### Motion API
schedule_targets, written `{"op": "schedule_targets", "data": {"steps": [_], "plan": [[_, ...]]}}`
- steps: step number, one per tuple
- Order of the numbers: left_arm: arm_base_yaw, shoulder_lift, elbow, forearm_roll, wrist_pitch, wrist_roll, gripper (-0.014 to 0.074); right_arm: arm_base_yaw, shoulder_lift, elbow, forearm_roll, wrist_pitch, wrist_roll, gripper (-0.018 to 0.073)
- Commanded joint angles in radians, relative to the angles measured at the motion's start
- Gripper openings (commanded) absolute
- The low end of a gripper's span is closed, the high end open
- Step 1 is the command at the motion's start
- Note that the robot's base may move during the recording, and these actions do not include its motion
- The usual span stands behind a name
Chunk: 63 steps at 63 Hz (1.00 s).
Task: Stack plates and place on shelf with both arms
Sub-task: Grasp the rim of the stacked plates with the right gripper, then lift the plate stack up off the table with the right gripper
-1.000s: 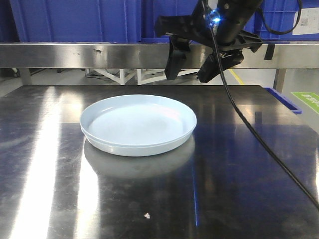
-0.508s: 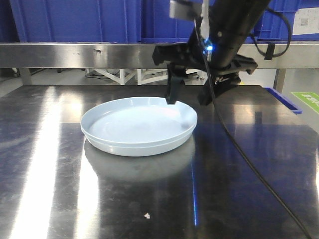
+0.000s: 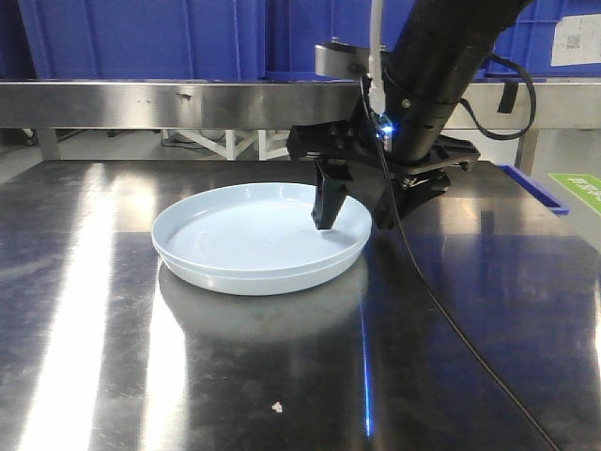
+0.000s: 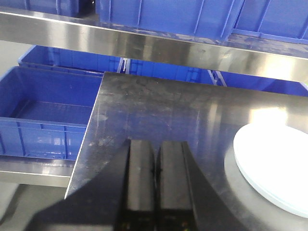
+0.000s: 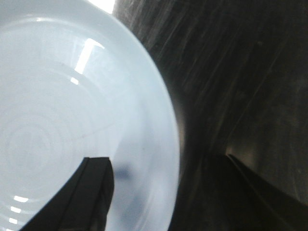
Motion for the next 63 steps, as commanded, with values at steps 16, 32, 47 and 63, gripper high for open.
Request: {"op": "schedule_targets", "data": {"steps": [16, 32, 47, 63], "plan": [[0.000, 0.007, -0.031, -0.003, -0.091, -0.009, 0.0092, 0.000, -0.047, -0.033, 0.008, -0.040, -0.006, 0.0517], [0.000, 0.007, -0.031, -0.003, -0.091, -0.009, 0.0092, 0.000, -0.034, -0.033, 0.008, -0.038, -0.006, 0.0517], [0.000, 0.007, -0.031, -0.003, -0.091, -0.009, 0.0092, 0.000, -0.034, -0.033, 0.008, -0.044, -0.006, 0.0437], [0.000, 0.007, -0.031, -0.003, -0.091, -0.009, 0.0092, 0.000, -0.040, -0.069, 0.008, -0.025, -0.006, 0.0073]]}}
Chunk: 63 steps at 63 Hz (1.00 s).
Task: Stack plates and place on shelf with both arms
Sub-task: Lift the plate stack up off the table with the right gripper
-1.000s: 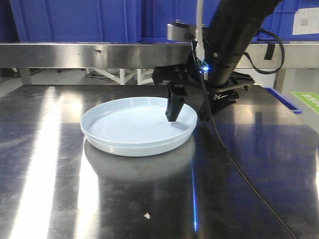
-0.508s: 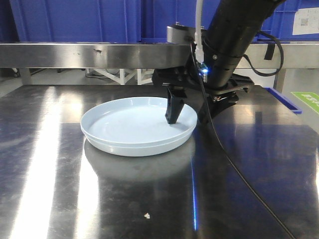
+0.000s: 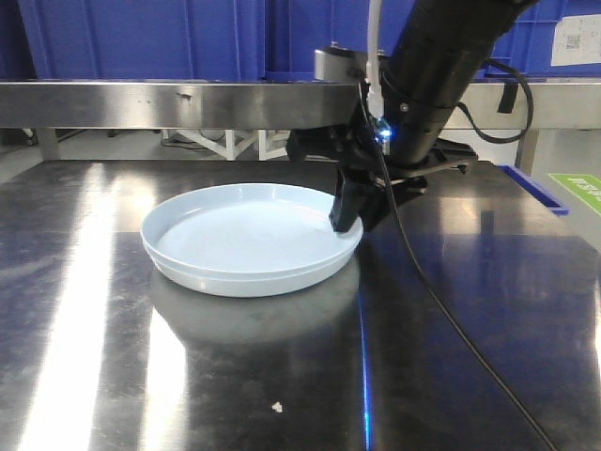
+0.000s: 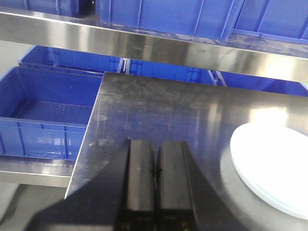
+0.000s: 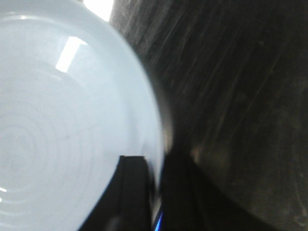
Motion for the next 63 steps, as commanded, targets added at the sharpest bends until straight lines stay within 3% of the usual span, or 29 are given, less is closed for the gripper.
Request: {"op": "schedule_targets", "data": {"steps": [1, 26, 44, 63], "plan": [[0.000, 0.007, -0.031, -0.003, -0.091, -0.009, 0.0092, 0.000, -0.053, -0.055, -0.003, -0.023, -0.011, 0.0071], [0.000, 0.007, -0.031, -0.003, -0.091, -0.009, 0.0092, 0.000, -0.247, -0.177, -0.007, -0.064, -0.011, 0.0048], [0.000, 0.007, -0.031, -0.003, -0.091, -0.009, 0.0092, -0.001, -0.449, -0.173, -0.113, -0.087, -0.011, 0.0048], [0.000, 0.007, -0.031, -0.003, -0.091, -0.009, 0.0092, -0.099, -0.656, -0.037, -0.116, -0.115, -0.011, 0.0048]]}}
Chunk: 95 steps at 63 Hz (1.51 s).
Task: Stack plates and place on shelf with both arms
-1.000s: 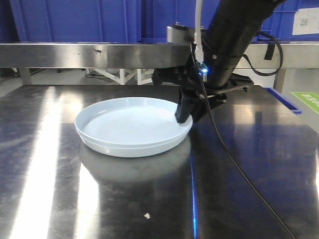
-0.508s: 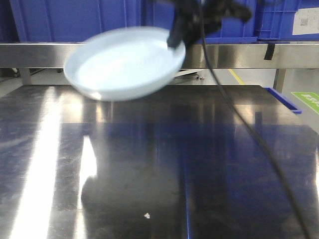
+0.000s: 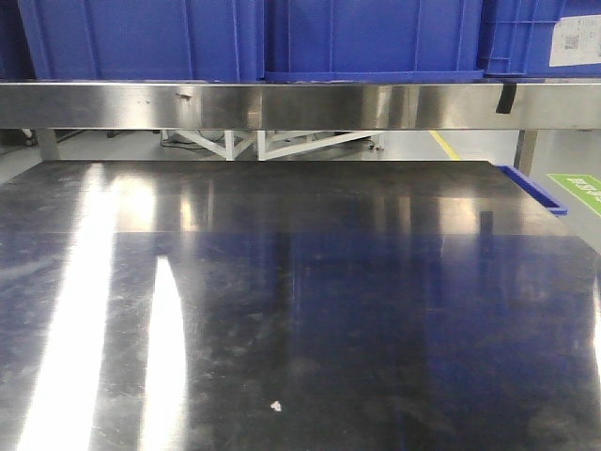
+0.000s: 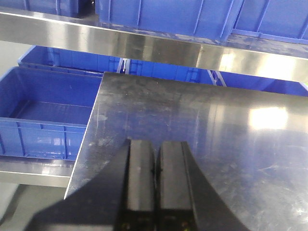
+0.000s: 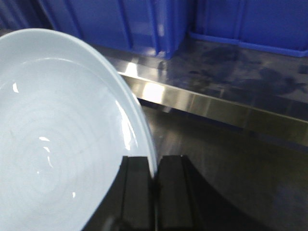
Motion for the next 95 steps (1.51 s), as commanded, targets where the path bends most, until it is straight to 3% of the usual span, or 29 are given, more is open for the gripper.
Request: {"op": "schedule_targets", "data": {"steps": [1, 14, 46, 95], "plan": [[0.000, 0.007, -0.031, -0.003, -0.091, -0.009, 0.0092, -0.047, -0.101, 0.028, -0.007, -0.106, -0.005, 0.0048], [0.000, 0.007, -0.031, -0.003, -0.091, -0.009, 0.0092, -0.112, -0.270, 0.193, -0.007, -0.147, -0.005, 0.0048], [0.000, 0.007, -0.031, -0.003, -0.091, -0.009, 0.0092, -0.133, -0.628, 0.565, -0.007, -0.219, -0.005, 0.0048], [0.000, 0.007, -0.031, -0.003, -0.091, -0.009, 0.0092, -0.134, -0.651, 0.592, -0.007, -0.220, -0.005, 0.0048]]}}
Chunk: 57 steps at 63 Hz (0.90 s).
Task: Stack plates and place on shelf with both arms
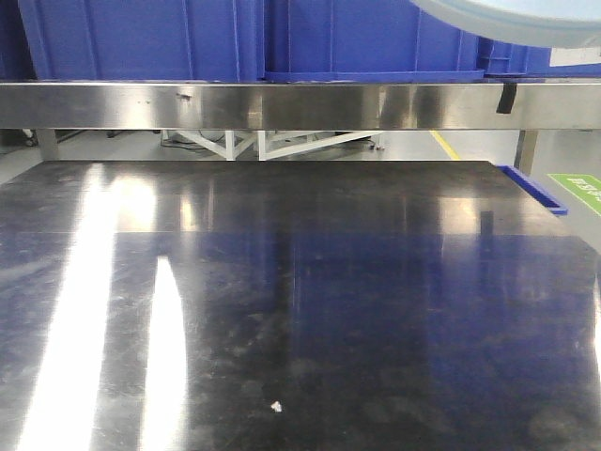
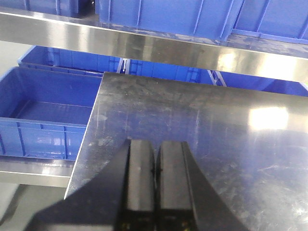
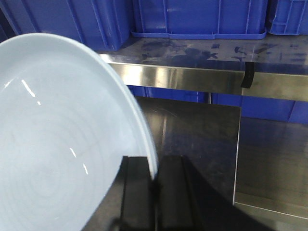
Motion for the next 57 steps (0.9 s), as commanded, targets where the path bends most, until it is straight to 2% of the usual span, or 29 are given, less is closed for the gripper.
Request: {"op": "schedule_targets", "data": {"steps": [1, 57], "plan": [[0.000, 0.007, -0.031, -0.003, -0.091, -0.009, 0.0092, -0.007, -0.005, -0.027, 0.004, -0.107, -0.005, 0.0048], [0.000, 0.007, -0.031, -0.003, -0.091, -0.009, 0.0092, -0.007, -0.005, -0.027, 0.004, -0.107, -0.005, 0.0048]]}}
